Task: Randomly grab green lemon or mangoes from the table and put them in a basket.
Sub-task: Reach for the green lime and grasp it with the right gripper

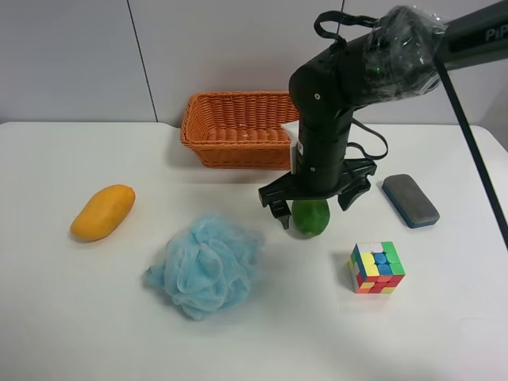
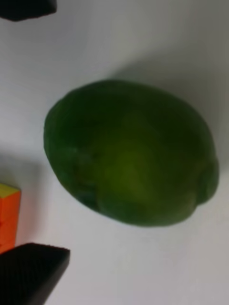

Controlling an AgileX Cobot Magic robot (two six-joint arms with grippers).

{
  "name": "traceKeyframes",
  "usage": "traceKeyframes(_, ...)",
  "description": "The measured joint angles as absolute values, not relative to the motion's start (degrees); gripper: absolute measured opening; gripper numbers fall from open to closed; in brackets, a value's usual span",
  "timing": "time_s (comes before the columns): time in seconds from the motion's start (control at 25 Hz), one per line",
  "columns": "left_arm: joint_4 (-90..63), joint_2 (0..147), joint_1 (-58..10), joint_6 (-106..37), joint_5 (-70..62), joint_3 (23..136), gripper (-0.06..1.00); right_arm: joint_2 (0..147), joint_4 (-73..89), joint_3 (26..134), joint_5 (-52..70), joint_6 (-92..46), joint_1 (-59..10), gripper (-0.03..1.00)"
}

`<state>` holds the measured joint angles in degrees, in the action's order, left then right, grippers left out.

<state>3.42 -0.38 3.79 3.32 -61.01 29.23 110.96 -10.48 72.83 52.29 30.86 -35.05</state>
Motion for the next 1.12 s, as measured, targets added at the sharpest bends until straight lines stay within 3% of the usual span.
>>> traceKeyframes(0.32, 3.42, -0.38, 3.79, 3.32, -61.01, 29.23, 0.99, 111.97, -11.38, 72.83, 52.41, 30.62, -32.22, 0.91)
traceKeyframes(0.6, 3.42, -0.38, 3.79, 3.32, -61.01, 29.23, 0.99, 116.00, -10.25, 72.83, 43.85, 28.76, -31.91, 0.91)
traceKeyframes(0.96, 3.42, -0.38, 3.79, 3.32, -61.01, 29.23, 0.99, 119.43, -8.37, 72.83, 41.21, 27.72, -31.80, 0.91)
traceKeyframes(1.12, 3.42, -0.38, 3.79, 3.32, -61.01, 29.23, 0.99, 119.43, -8.37, 72.83, 40.91, 27.72, -31.80, 0.85)
